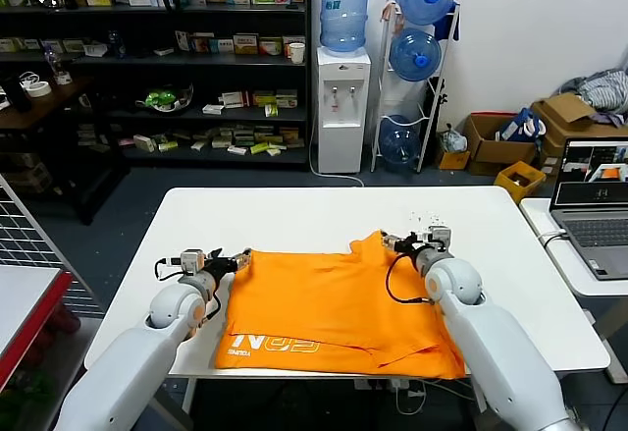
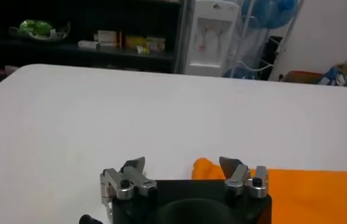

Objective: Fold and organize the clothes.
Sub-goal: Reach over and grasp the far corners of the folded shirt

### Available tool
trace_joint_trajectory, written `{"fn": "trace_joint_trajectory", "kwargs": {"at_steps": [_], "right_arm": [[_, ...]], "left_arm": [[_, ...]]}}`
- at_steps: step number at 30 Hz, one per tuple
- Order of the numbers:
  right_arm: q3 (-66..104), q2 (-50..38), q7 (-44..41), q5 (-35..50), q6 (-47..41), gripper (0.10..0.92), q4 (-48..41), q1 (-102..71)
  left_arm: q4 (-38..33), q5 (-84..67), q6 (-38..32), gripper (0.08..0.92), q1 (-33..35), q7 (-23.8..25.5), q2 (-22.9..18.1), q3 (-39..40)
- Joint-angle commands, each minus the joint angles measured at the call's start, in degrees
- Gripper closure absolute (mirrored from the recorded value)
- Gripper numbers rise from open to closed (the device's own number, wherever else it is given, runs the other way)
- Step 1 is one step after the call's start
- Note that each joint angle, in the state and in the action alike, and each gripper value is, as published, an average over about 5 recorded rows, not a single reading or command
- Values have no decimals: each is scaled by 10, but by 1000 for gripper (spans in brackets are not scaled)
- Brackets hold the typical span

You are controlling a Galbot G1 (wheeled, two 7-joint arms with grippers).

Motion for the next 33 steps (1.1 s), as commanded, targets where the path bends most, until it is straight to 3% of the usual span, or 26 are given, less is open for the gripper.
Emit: {"fn": "trace_joint_trajectory", "kwargs": {"at_steps": [1,9,14,25,33], "right_arm": [[-29,23,-9,-12,-8,203,-80,47],[-33,34,-19,-14,-10,205,-99,46],[-34,43,-19,-16,-16,282,-110,47],[-38,48,-23,-13,-13,597,-109,48],[-37,43,-32,-13,43,822,-85,38]], "left_arm": [[57,0,9,177,-45,7,-8,32],[53,3,10,177,-42,4,-10,37],[49,3,12,205,-39,4,-8,41],[49,7,10,505,-35,8,-6,43],[47,8,-5,739,-34,10,-7,41]]}}
